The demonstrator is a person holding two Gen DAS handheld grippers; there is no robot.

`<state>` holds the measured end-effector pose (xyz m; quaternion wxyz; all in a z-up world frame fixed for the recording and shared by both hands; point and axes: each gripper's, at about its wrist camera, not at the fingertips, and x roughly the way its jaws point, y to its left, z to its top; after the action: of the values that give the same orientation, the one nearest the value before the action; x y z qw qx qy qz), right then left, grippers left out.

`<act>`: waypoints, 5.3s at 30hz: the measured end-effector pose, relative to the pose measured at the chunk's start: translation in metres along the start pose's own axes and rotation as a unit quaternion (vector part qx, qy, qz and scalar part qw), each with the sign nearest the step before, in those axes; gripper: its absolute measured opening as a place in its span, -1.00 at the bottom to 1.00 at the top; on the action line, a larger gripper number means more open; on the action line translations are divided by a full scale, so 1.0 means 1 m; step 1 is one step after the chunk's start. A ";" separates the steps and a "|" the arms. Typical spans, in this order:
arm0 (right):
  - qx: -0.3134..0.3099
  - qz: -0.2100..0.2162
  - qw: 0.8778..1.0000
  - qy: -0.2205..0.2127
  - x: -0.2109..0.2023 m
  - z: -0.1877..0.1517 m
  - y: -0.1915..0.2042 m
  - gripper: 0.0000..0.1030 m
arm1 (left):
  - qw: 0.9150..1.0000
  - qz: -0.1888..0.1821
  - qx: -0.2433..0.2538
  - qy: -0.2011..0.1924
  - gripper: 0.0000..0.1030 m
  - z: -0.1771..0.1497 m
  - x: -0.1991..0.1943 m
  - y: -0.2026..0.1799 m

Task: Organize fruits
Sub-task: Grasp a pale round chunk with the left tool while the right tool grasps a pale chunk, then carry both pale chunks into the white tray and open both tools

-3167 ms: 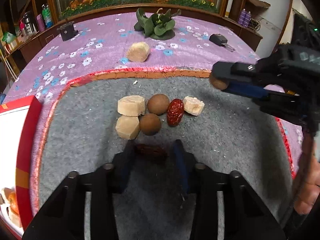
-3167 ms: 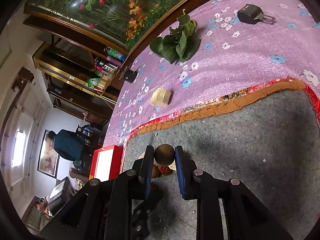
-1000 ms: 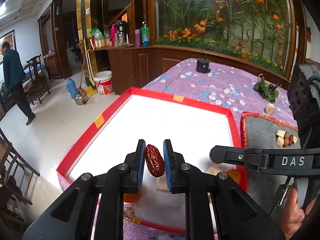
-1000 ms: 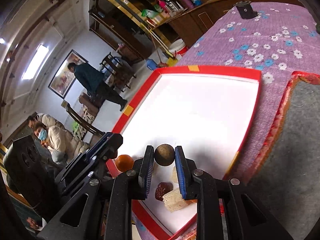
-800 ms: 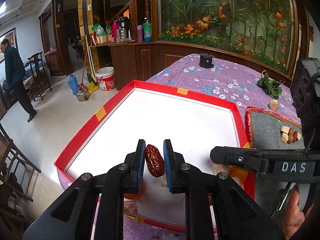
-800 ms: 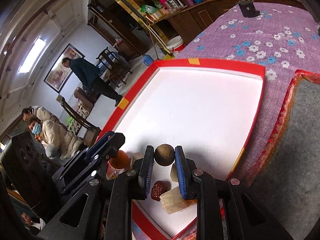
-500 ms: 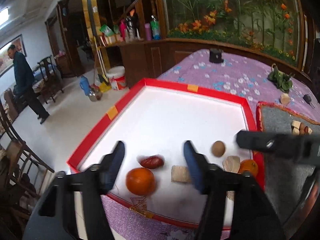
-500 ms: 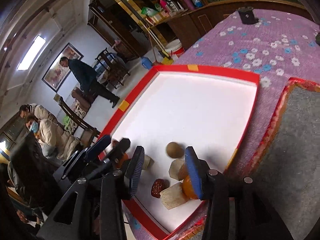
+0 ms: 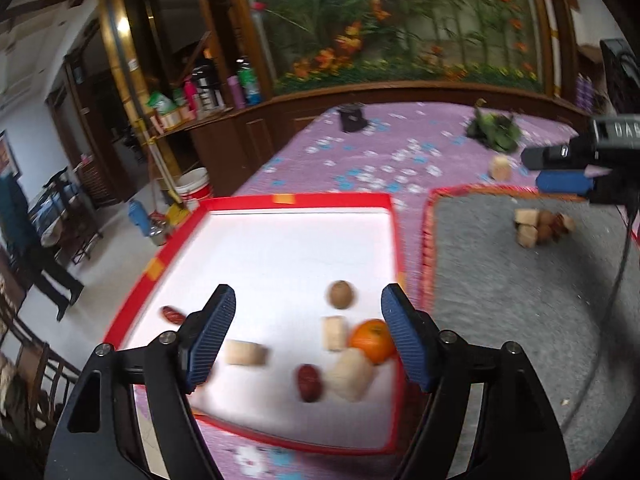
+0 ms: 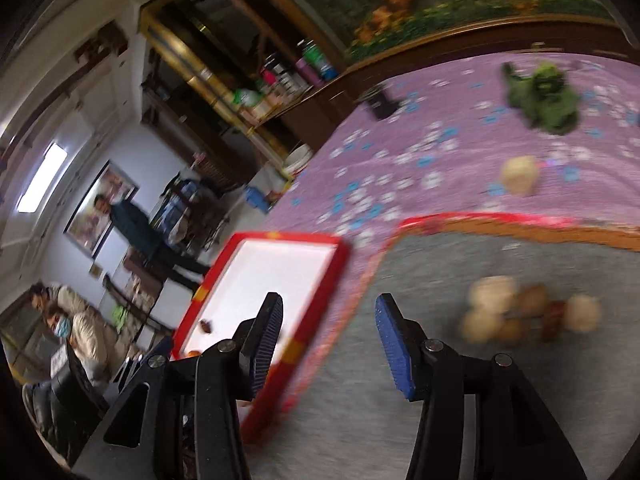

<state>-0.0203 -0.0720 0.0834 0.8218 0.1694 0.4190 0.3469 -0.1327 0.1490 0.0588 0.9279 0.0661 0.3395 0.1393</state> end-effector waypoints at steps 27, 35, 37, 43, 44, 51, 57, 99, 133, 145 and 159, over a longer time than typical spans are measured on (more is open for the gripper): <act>0.125 -0.048 0.989 0.069 -0.023 0.007 -0.142 -0.29 | 0.984 -0.114 0.122 0.065 0.46 0.041 0.032 -0.150; 0.098 -0.077 0.989 0.084 -0.009 0.002 -0.133 -0.36 | 0.972 -0.154 0.153 0.087 0.46 0.050 0.050 -0.171; 0.079 -0.084 0.990 0.085 -0.006 0.002 -0.128 -0.35 | 0.970 -0.157 0.162 0.091 0.46 0.051 0.057 -0.178; 0.043 -0.099 0.990 0.086 -0.003 0.003 -0.120 -0.33 | 0.960 -0.165 0.204 0.098 0.46 0.055 0.077 -0.192; 0.036 -0.103 0.990 0.086 -0.002 0.003 -0.118 -0.35 | 0.960 -0.172 0.203 0.092 0.46 0.056 0.078 -0.192; 0.074 -0.074 0.991 0.085 -0.008 0.006 -0.131 -0.48 | 0.950 -0.211 0.220 0.073 -0.08 0.059 0.080 -0.198; 0.106 -0.043 0.990 0.081 -0.014 0.008 -0.141 -0.48 | 0.945 -0.227 0.227 0.067 -0.59 0.054 0.073 -0.201; 0.142 -0.006 0.990 0.018 -0.025 0.002 -0.142 -0.49 | 0.986 -0.158 0.059 0.009 -0.59 0.011 -0.031 -0.074; -0.042 0.143 0.986 0.073 0.064 -0.051 0.118 -0.50 | 0.997 0.003 -0.064 -0.039 -0.59 -0.006 -0.044 0.080; -0.058 0.077 0.990 0.108 0.123 -0.071 0.131 -0.50 | 0.996 0.010 -0.087 -0.020 -0.59 -0.014 -0.014 0.094; -0.061 0.043 0.992 0.106 0.135 -0.070 0.135 -0.43 | 0.995 0.042 -0.088 0.029 -0.52 -0.014 0.028 0.089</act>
<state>-0.0798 0.1182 0.0416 0.7660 0.0987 0.4742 0.4227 -0.1404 0.2425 0.0498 0.9134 -0.0061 0.3491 0.2091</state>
